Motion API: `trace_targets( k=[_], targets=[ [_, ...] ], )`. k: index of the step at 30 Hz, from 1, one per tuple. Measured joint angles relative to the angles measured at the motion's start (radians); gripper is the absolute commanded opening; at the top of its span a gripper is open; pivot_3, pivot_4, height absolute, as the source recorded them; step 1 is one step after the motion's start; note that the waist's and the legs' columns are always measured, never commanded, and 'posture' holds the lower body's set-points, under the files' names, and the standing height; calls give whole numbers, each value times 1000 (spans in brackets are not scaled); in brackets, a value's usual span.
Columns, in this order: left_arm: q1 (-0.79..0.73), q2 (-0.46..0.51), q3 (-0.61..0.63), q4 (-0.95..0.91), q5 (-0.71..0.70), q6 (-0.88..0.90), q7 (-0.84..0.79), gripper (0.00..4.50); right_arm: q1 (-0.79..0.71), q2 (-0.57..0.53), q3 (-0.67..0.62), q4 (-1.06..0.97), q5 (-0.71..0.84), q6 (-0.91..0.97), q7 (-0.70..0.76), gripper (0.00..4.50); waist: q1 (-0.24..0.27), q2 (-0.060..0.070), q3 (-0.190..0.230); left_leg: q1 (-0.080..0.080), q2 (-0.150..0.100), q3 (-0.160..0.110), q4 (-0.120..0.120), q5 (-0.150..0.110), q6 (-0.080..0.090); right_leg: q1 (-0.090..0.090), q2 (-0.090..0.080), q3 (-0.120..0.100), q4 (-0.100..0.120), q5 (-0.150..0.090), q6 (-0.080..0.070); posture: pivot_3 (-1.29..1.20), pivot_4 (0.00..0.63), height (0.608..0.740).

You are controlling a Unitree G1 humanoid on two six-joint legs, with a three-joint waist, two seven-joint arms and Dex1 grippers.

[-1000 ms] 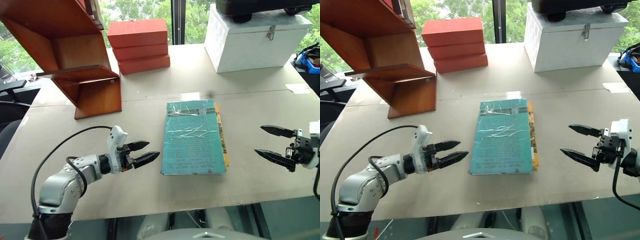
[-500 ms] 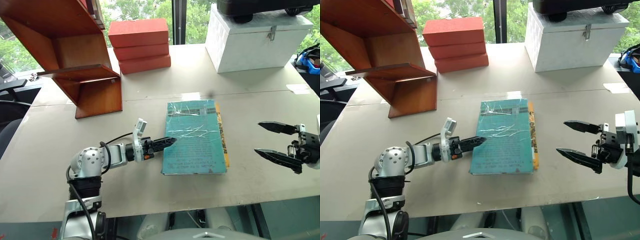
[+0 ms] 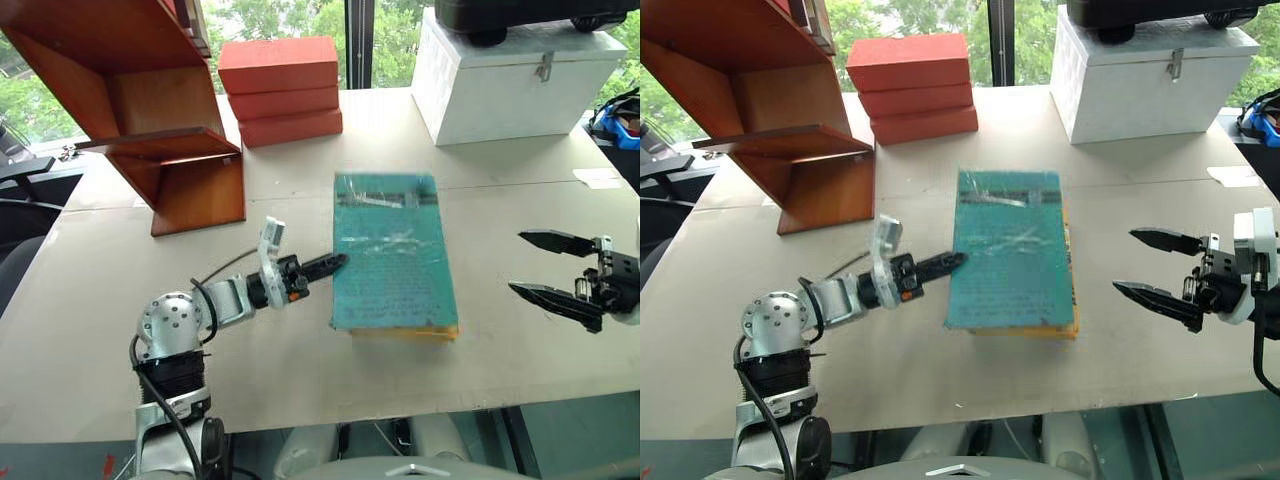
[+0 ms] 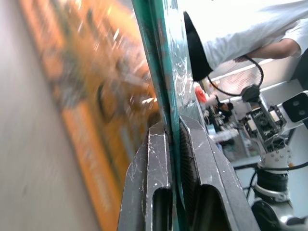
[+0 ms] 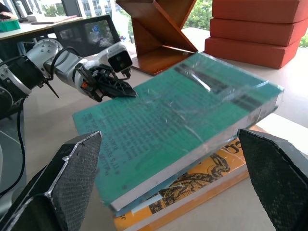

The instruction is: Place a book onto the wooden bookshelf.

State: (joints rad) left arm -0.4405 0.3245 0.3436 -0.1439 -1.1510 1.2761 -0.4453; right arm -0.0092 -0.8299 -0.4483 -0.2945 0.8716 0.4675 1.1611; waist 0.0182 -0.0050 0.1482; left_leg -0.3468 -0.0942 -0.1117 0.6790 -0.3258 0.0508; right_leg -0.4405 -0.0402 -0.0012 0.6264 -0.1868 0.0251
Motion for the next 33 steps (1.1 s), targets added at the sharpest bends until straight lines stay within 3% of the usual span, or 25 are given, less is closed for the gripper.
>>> trace_targets(
  k=[3, 6, 11, 17, 23, 33],
  targets=[
    [-113, 62, -7, -118, 50, -134, -30, 57, -50, 13, 2, 23, 6, 8, -27, 4500, 0, 0, 0, 0, 0, 1, 0, 0, 0, 0, 0, 0, 0, 0, 0, 0, 150, 740],
    [-187, 172, -92, -189, 208, -320, -118, 57, -113, 40, 17, 59, 3, 8, -61, 4500, -3, 0, 0, 1, 0, 1, 0, 0, -1, 0, 0, 1, 0, 0, 0, 0, 150, 740],
    [-265, 385, -318, -192, 692, -786, -232, 57, -252, 64, 90, 146, -35, 9, -96, 4500, -4, 1, 1, 1, 0, 2, -1, 0, -1, -1, 1, 2, 0, 0, 0, 0, 150, 740],
    [-316, 601, -374, -117, 1143, -1146, -181, 57, -402, 105, 119, 209, 3, 47, -87, 4500, -8, -1, 2, -3, 0, 4, -5, 0, -1, -7, 1, 4, -1, 0, 0, 0, 150, 740],
    [-219, 777, -295, -78, 1384, -1243, -141, 57, -538, 187, 145, 270, 20, 69, -110, 4500, -7, -1, 2, -3, 0, 4, -9, 0, -1, -9, 1, 4, -2, 0, 0, 0, 150, 740],
    [-31, 878, -157, -82, 1495, -1175, -182, 57, -652, 240, 225, 269, 27, 122, -128, 4500, -4, -1, 3, -6, 0, 2, -8, 0, 0, -9, 1, 2, -2, 0, 0, 0, 150, 740]
  ],
)
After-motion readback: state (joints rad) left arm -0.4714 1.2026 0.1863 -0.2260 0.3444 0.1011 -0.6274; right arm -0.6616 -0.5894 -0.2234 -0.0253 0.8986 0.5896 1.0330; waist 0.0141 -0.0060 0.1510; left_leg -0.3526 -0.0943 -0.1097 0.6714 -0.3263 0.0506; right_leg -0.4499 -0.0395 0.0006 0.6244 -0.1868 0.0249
